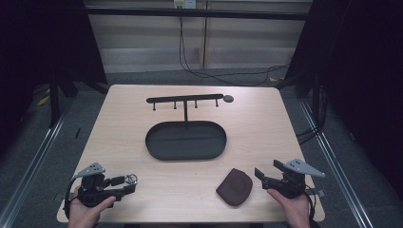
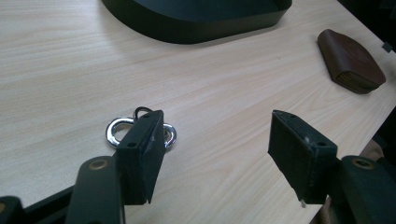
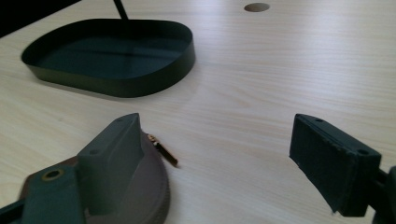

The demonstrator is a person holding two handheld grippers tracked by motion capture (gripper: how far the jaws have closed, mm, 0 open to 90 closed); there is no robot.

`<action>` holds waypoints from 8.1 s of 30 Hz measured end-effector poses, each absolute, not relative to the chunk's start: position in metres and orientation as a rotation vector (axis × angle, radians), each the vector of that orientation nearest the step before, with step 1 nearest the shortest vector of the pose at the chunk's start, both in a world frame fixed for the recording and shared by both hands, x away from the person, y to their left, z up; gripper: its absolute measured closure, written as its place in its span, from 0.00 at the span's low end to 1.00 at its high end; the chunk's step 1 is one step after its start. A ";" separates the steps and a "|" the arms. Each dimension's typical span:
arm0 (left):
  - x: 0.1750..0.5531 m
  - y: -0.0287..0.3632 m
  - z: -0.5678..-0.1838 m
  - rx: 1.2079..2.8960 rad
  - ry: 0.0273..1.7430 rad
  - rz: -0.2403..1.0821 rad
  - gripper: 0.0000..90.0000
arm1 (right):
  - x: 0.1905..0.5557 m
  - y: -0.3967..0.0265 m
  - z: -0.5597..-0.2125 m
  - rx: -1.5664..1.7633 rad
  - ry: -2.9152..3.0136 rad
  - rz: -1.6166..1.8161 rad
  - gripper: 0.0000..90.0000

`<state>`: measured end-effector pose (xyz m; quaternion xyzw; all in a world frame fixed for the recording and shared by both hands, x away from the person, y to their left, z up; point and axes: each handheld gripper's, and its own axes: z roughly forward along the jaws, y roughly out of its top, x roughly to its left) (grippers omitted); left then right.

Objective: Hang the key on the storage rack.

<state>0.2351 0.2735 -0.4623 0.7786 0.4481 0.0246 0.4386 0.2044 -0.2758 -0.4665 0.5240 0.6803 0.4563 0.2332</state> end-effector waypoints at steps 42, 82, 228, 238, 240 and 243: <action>0.281 0.256 -0.441 2.288 1.177 0.061 0.59 | 0.208 -0.273 -0.465 1.492 2.023 1.265 0.29; 0.323 0.232 -0.460 2.579 1.206 -0.123 0.82 | 0.213 -0.272 -0.470 1.523 2.068 1.241 0.28; 0.425 0.154 -0.273 2.672 1.086 0.052 0.99 | 0.214 -0.272 -0.471 1.536 2.087 1.253 0.28; 0.437 0.147 -0.267 2.657 1.100 0.060 0.99 | 0.214 -0.272 -0.471 1.531 2.091 1.258 0.28; 0.439 0.145 -0.268 2.653 1.106 0.056 0.99 | 0.213 -0.272 -0.471 1.532 2.092 1.257 0.28; 0.442 0.144 -0.269 2.646 1.111 0.055 0.99 | 0.213 -0.272 -0.471 1.531 2.092 1.259 0.28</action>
